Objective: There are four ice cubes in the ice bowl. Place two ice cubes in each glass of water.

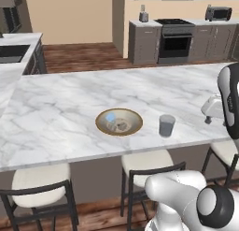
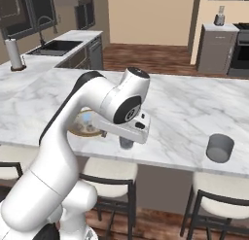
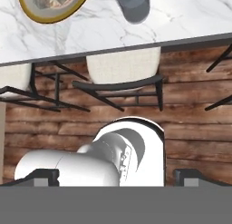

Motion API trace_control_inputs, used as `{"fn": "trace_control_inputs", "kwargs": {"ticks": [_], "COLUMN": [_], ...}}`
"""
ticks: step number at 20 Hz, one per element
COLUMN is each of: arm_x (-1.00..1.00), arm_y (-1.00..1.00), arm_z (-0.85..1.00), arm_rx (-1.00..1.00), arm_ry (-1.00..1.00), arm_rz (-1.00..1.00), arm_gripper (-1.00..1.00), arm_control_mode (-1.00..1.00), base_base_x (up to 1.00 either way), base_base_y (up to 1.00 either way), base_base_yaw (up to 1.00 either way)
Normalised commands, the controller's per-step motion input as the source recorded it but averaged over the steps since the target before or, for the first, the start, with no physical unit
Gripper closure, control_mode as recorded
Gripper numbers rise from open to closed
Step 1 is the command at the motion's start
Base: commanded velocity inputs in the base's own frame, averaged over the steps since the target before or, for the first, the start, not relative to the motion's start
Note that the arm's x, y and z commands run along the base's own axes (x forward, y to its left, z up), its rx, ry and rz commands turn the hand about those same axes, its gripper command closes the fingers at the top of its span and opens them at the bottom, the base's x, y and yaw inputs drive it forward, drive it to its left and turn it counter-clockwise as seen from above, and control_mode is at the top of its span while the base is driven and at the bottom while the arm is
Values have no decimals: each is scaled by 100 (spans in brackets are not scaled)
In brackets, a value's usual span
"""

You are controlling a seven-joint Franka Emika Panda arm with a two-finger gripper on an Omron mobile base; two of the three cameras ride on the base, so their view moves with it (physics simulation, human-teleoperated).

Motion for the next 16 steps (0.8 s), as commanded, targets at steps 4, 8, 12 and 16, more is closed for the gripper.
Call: {"fn": "trace_control_inputs", "kwargs": {"ticks": [4, 8, 12, 16], "arm_x": [0, 0, 0, 0], "arm_y": [0, 0, 0, 0], "arm_z": [0, 0, 0, 0], "arm_rx": [0, 0, 0, 0], "arm_ry": [0, 0, 0, 0], "arm_rz": [0, 0, 0, 0], "arm_gripper": [-100, -100, -100, -100], "arm_control_mode": [100, 100, 100, 100], "base_base_x": [0, 0, 0, 0], "base_base_y": [-44, -44, -44, -42], "base_base_yaw": [0, 0, 0, 0]}}
